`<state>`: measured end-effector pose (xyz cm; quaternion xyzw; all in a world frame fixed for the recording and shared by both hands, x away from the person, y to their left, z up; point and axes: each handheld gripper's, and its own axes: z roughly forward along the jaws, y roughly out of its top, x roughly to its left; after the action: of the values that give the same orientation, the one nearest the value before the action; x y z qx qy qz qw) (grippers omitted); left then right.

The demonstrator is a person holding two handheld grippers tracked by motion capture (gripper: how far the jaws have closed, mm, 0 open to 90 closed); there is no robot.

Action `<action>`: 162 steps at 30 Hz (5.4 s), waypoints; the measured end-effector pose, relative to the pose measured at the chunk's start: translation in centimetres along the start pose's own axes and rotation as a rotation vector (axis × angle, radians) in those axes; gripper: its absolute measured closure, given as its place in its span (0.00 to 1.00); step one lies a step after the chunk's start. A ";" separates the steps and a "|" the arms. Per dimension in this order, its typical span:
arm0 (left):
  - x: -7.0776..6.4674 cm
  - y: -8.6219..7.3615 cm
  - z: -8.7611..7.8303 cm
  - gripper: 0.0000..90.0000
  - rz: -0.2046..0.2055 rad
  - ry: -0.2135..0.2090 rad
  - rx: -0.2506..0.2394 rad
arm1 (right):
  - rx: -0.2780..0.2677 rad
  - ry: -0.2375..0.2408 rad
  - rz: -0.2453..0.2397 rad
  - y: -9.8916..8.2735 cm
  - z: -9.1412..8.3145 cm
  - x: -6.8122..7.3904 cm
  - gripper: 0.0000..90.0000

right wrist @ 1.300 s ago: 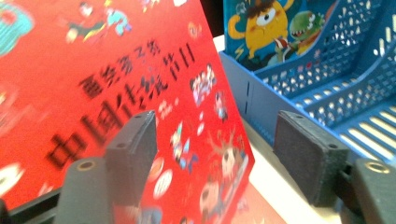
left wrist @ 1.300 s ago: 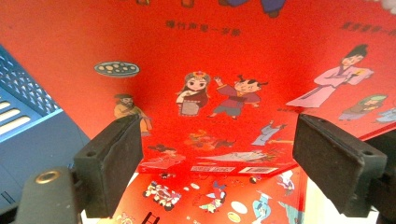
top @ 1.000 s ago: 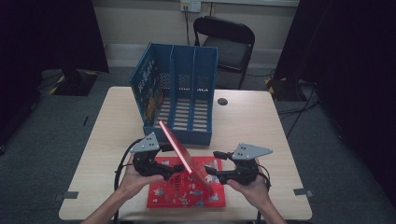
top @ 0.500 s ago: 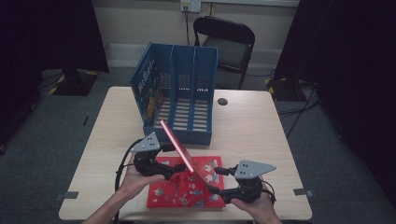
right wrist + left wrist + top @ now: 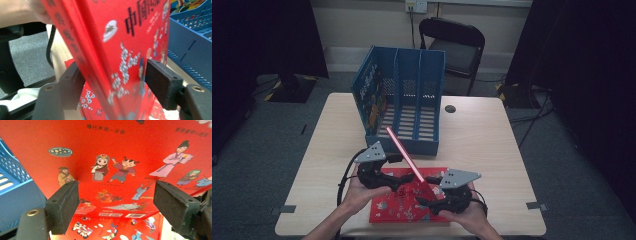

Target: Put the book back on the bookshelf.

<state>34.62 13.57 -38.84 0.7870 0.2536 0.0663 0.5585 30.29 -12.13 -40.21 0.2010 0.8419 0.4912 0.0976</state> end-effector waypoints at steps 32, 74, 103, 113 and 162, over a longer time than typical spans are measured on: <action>2.7 -1.1 -1.5 0.24 -0.027 0.137 0.000 | -0.045 -0.128 -0.008 -0.8 -0.4 -1.9 0.79; 3.0 -2.5 -3.0 0.24 -0.056 0.246 0.142 | -0.110 -0.085 0.029 1.9 1.6 -3.4 0.89; 4.0 -5.9 -3.2 0.18 -0.084 0.311 0.216 | -0.154 -0.087 0.062 2.9 0.8 -3.9 0.89; 3.2 -3.2 -1.7 0.19 0.002 0.254 0.141 | -0.137 -0.052 0.028 2.1 1.0 -3.6 0.89; 4.1 -6.9 -4.3 0.19 -0.078 0.278 0.205 | -0.228 -0.068 0.089 6.8 1.7 -4.0 0.89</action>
<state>34.22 20.85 -44.31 0.8128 0.3640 0.1266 0.4369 36.14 -9.60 -35.30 0.2424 0.7669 0.5806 0.1264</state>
